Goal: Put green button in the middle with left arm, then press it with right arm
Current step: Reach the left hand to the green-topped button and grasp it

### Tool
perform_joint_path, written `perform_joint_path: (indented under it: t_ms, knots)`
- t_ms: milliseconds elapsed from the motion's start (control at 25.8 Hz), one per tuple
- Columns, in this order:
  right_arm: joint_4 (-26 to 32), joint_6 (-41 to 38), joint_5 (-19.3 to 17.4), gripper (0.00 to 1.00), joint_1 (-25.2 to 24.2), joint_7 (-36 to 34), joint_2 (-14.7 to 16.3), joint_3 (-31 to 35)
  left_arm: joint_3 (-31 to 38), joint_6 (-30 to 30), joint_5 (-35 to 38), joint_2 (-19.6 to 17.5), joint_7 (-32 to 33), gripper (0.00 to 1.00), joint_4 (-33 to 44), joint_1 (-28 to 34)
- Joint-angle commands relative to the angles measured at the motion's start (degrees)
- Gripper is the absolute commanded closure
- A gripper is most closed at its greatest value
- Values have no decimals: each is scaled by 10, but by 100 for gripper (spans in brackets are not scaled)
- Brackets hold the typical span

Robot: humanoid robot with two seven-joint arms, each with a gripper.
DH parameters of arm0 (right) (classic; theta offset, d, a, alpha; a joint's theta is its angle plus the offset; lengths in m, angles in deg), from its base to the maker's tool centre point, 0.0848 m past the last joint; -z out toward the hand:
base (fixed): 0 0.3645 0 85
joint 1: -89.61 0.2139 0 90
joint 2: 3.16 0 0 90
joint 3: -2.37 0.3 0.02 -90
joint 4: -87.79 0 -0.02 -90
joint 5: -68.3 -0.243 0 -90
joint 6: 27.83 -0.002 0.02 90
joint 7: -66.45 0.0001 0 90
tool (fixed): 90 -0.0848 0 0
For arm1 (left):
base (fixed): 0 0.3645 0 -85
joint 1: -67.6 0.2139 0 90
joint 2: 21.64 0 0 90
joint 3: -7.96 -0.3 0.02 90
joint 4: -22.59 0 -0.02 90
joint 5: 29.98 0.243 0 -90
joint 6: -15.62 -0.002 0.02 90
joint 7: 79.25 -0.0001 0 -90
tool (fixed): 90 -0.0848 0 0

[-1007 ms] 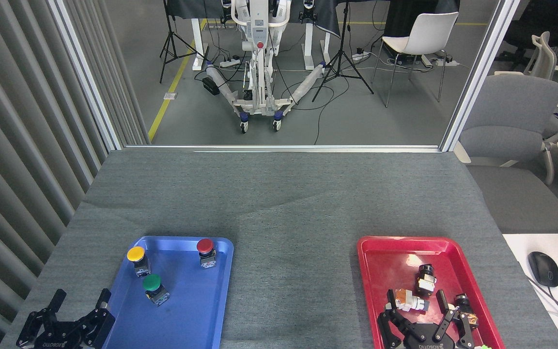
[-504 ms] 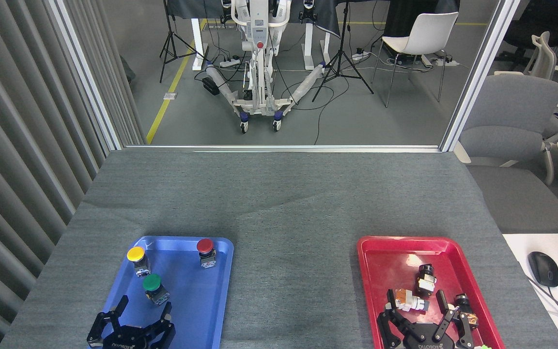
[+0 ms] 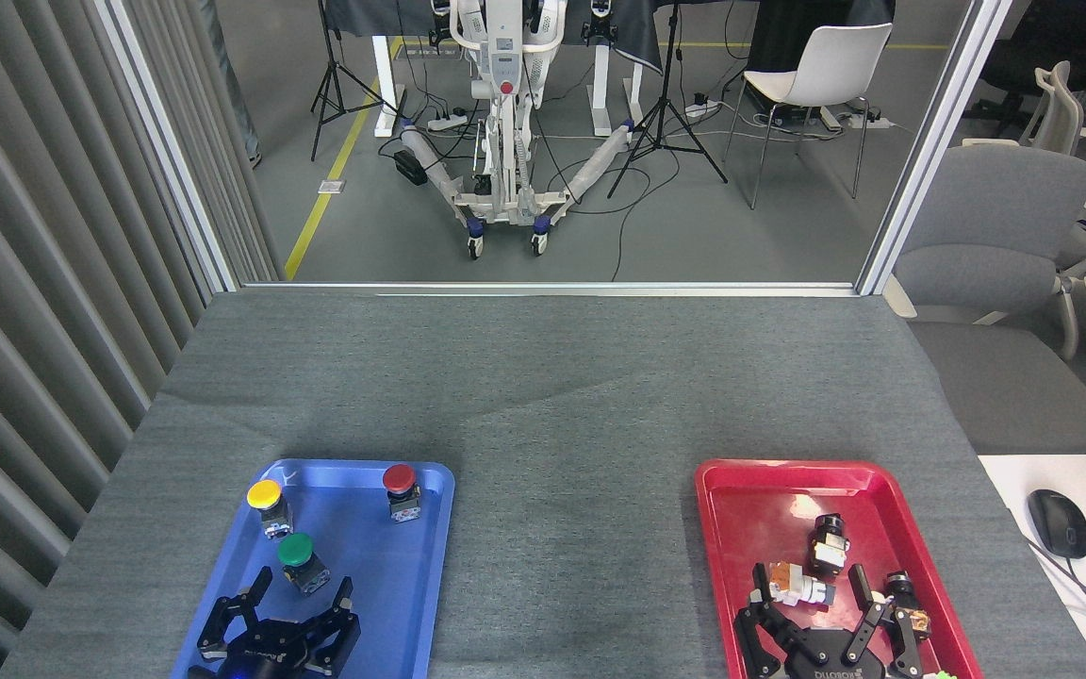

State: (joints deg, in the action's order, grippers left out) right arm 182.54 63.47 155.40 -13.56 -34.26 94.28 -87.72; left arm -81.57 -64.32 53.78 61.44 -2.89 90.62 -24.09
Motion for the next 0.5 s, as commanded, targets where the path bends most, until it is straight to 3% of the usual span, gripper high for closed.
perform_joint_path:
  t_ms: [0, 232, 465]
  knots:
    - [0, 0, 0, 0, 0, 0, 1, 0, 1, -2, -16, 2, -1, 1, -25, -19]
    - [0, 0, 0, 0, 0, 0, 2, 0, 7, -11, -34, 3, 0, 1, -42, -29]
    - [2, -1, 0, 0, 0, -1, 3, 3, 6, -60, -54, 7, 0, 4, -75, -53]
